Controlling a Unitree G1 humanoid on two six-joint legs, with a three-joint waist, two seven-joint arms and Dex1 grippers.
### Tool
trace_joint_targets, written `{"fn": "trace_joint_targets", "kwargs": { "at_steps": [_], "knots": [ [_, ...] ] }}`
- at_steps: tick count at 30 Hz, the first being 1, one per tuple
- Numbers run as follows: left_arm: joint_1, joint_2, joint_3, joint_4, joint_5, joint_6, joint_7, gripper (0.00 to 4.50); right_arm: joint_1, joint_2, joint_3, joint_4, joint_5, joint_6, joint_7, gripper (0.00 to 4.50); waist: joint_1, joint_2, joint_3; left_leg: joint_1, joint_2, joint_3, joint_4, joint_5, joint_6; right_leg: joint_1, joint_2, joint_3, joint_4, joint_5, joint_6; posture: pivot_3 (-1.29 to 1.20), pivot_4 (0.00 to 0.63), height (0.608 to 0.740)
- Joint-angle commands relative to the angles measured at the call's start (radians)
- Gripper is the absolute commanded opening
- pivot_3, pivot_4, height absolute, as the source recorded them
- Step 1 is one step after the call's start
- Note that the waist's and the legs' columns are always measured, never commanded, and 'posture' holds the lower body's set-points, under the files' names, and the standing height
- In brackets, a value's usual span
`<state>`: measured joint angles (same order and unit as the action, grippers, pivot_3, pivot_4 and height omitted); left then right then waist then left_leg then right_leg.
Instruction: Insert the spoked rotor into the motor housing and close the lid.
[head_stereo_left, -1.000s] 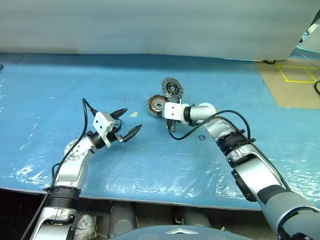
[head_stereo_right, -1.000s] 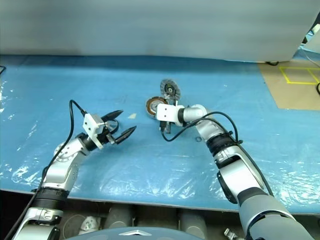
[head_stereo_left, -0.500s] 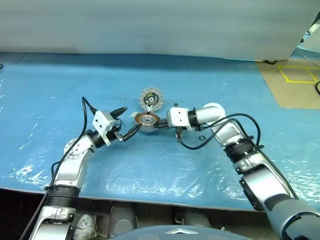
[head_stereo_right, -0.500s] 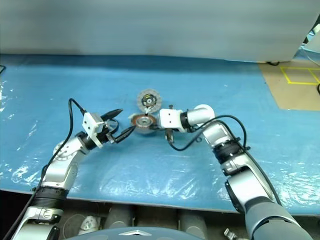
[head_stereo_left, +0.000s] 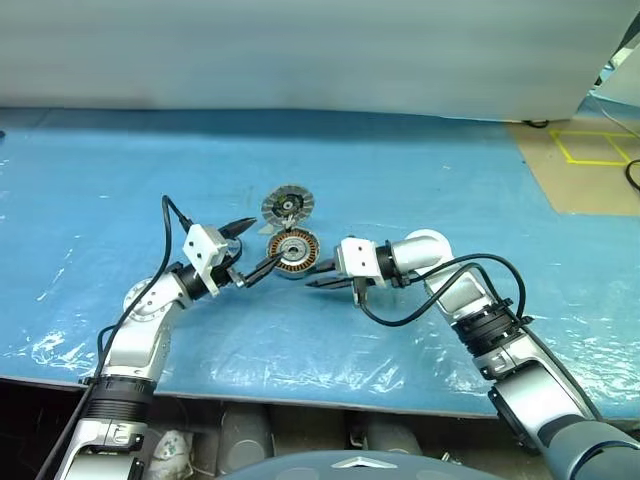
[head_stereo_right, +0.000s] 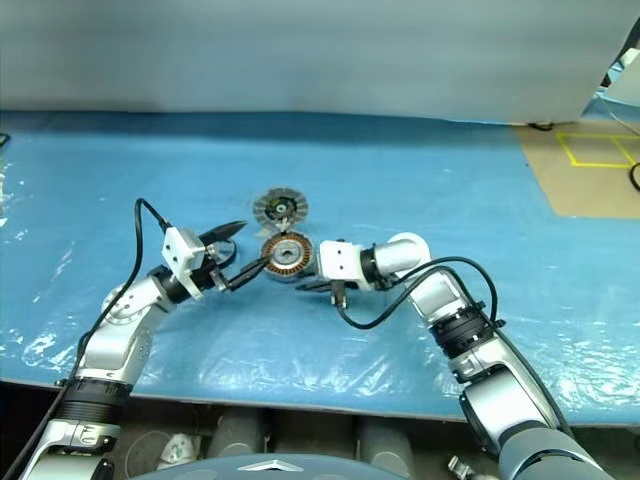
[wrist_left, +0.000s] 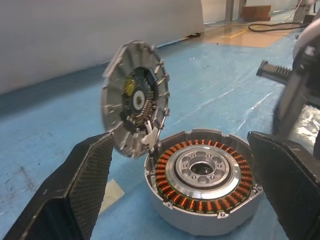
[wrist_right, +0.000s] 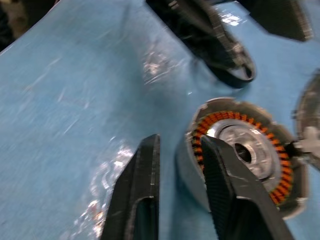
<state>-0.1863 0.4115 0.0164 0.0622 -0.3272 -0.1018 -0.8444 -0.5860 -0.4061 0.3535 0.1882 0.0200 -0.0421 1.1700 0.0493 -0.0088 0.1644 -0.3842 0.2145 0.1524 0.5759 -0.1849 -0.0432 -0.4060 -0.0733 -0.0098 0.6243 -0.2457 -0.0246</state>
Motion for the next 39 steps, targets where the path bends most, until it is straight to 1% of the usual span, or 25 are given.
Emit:
{"fn": "trace_joint_targets", "kwargs": {
  "at_steps": [1, 6, 12, 17, 20, 25, 26, 32, 36, 39],
  "knots": [
    [0.01, 0.004, 0.0, -0.06, -0.01, 0.004, -0.004, 4.5, -0.003, -0.019, -0.098, -0.082, 0.082, 0.05, -0.036, 1.92, 0.001, 0.0, 0.0, 0.0, 0.0, 0.0, 0.0, 0.0, 0.0, 0.0, 0.0, 0.0, 0.0, 0.0, 0.0, 0.0, 0.15, 0.74],
    [0.042, -0.016, -0.024, -0.092, -0.012, 0.012, 0.003, 4.5, 0.036, -0.097, -0.188, -0.097, 0.099, 0.094, -0.086, 1.92, 0.004, 0.0, 0.0, 0.0, 0.0, 0.0, 0.0, 0.001, -0.003, 0.0, 0.0, 0.0, 0.0, 0.0, 0.0, 0.0, 0.15, 0.74],
    [0.095, -0.019, -0.049, -0.161, -0.024, 0.038, -0.017, 4.5, 0.108, -0.15, -0.32, -0.119, 0.132, 0.151, -0.196, 1.92, 0.003, 0.0, 0.0, 0.001, 0.0, 0.0, 0.0, 0.001, -0.004, 0.001, 0.0, 0.0, 0.0, 0.0, 0.0, 0.0, 0.15, 0.74],
    [0.122, -0.024, -0.065, -0.199, -0.032, 0.057, -0.022, 4.5, 0.254, -0.211, -0.393, -0.157, 0.159, 0.194, -0.222, 1.92, 0.009, 0.0, 0.0, 0.001, 0.0, 0.0, -0.001, 0.001, -0.004, 0.001, 0.0, 0.0, -0.001, 0.0, 0.0, 0.0, 0.15, 0.74],
    [0.114, -0.042, -0.08, -0.195, -0.032, 0.06, -0.019, 4.5, 0.338, -0.236, -0.408, -0.203, 0.179, 0.221, -0.214, 2.52, 0.015, 0.001, 0.0, 0.002, 0.0, 0.0, -0.002, 0.001, -0.003, 0.001, 0.0, 0.0, -0.002, 0.0, 0.0, 0.0, 0.15, 0.74],
    [0.103, -0.074, -0.11, -0.182, -0.025, 0.06, -0.02, 4.5, 0.441, -0.275, -0.417, -0.275, 0.189, 0.247, -0.211, 4.2, 0.017, 0.002, 0.0, 0.004, -0.001, 0.002, -0.002, -0.001, 0.0, 0.001, 0.0, 0.002, -0.001, 0.0, 0.0, 0.0, 0.15, 0.74],
    [0.101, -0.077, -0.116, -0.175, -0.024, 0.058, -0.025, 4.5, 0.457, -0.281, -0.42, -0.288, 0.19, 0.246, -0.214, 4.47, 0.018, 0.003, 0.0, 0.004, -0.001, 0.002, -0.002, -0.001, 0.0, 0.002, 0.0, 0.002, -0.001, 0.0, 0.0, 0.0, 0.15, 0.74],
    [0.098, -0.086, -0.135, -0.162, -0.022, 0.056, -0.034, 4.5, 0.507, -0.3, -0.422, -0.34, 0.201, 0.278, -0.227, 4.47, 0.019, 0.003, 0.0, 0.004, -0.001, 0.002, -0.003, -0.001, 0.0, 0.002, 0.0, 0.003, -0.002, 0.0, 0.001, 0.0, 0.15, 0.74],
    [0.099, -0.085, -0.14, -0.159, -0.025, 0.06, -0.039, 4.5, 0.504, -0.289, -0.401, -0.344, 0.189, 0.286, -0.251, 4.47, 0.019, 0.003, 0.0, 0.005, -0.001, 0.002, -0.003, -0.001, 0.0, 0.002, 0.0, 0.003, -0.002, 0.0, 0.001, 0.0, 0.15, 0.74],
    [0.093, -0.083, -0.144, -0.153, -0.021, 0.059, -0.044, 4.5, 0.513, -0.268, -0.379, -0.348, 0.182, 0.326, -0.286, 4.47, 0.019, 0.003, 0.0, 0.004, -0.001, 0.002, -0.003, -0.001, 0.0, 0.002, 0.0, 0.003, -0.002, 0.0, 0.001, 0.0, 0.15, 0.74]
  ]
}}
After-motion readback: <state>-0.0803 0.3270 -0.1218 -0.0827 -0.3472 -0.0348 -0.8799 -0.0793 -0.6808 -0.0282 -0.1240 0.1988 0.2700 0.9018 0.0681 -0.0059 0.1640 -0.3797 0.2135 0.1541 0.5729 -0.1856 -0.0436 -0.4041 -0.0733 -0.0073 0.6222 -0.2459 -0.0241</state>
